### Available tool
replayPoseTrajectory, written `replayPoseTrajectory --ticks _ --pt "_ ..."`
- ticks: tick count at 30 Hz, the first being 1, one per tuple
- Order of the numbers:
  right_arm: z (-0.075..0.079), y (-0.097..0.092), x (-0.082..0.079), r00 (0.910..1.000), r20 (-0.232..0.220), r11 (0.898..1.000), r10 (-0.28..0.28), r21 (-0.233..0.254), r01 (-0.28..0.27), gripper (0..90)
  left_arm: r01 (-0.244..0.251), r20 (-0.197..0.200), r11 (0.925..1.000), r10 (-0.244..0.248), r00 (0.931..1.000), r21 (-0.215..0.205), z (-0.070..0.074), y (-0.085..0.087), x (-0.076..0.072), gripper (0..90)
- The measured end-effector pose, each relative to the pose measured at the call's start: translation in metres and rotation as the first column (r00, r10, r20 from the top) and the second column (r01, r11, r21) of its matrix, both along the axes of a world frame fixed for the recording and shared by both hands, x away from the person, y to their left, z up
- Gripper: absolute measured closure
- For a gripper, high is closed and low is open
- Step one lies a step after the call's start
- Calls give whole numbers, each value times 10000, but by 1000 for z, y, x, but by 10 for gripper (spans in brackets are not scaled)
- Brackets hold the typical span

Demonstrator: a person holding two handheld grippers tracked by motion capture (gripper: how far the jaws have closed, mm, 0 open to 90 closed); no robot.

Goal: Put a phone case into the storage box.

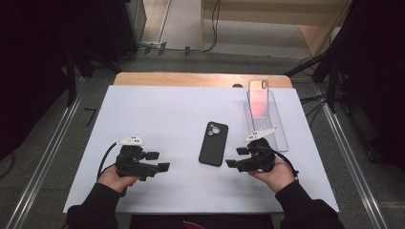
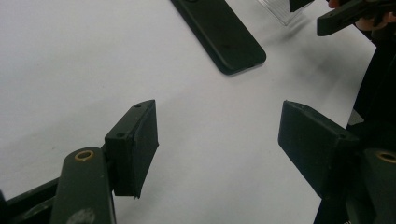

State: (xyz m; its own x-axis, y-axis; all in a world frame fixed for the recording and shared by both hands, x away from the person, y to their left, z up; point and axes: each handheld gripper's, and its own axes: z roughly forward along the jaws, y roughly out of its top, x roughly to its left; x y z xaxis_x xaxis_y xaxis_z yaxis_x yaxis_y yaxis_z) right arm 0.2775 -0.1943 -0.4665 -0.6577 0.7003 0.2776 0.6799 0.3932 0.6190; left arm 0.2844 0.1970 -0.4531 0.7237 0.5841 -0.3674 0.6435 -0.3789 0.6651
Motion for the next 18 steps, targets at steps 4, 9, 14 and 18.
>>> replayPoseTrajectory --ticks 4,9,14,18 --pt "-3 9 3 9999 108 9997 36 -222 -33 624 -29 1 10000 29 10000 -33 0 0 -1 287" --pt "-11 17 8 9997 -102 9997 -216 -90 215 860 -76 21 10000 76 10000 -11 0 0 -2 288" --pt "-24 24 13 9985 -498 9990 -207 -401 187 872 -86 -7 10000 86 10000 -37 0 2 -2 288" --pt "-30 26 15 9981 -570 9968 -220 -777 176 872 -90 -14 9999 90 10000 -78 0 2 -2 288"
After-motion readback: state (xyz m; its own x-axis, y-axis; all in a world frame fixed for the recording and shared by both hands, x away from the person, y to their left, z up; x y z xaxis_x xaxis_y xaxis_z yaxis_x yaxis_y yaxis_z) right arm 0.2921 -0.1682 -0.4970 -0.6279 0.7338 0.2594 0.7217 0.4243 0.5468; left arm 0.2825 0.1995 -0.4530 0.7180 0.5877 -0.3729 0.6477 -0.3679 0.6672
